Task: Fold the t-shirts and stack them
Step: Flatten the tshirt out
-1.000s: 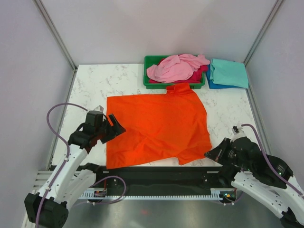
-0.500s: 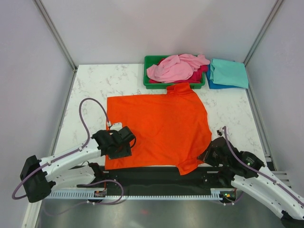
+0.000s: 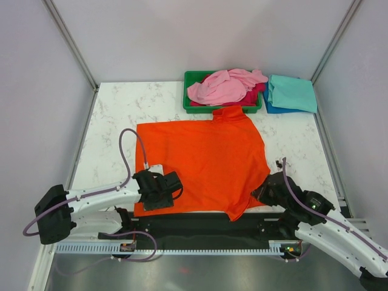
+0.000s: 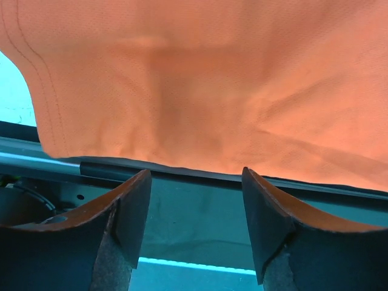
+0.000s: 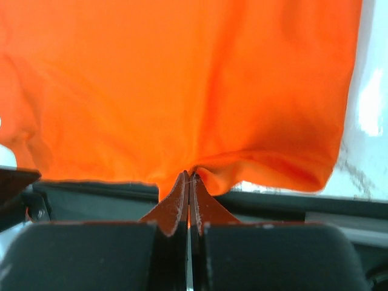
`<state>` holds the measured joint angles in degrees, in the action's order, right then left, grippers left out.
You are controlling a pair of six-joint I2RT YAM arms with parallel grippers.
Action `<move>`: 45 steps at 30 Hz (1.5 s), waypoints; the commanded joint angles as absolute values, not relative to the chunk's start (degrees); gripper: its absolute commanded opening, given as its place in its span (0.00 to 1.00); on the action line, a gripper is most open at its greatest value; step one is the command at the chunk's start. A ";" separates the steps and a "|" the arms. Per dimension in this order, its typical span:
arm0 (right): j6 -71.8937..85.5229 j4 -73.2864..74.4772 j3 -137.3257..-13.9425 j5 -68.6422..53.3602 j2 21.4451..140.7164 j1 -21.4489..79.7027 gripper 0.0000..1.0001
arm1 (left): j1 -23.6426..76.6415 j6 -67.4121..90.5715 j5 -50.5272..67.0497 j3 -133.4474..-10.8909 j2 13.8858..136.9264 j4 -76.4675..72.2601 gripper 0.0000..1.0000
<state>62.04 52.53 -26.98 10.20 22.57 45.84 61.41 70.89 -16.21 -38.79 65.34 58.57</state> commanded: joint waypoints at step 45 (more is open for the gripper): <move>34.63 30.41 -35.68 5.89 51.59 3.34 0.00 | 62.05 74.97 -11.34 -23.55 55.98 35.77 0.47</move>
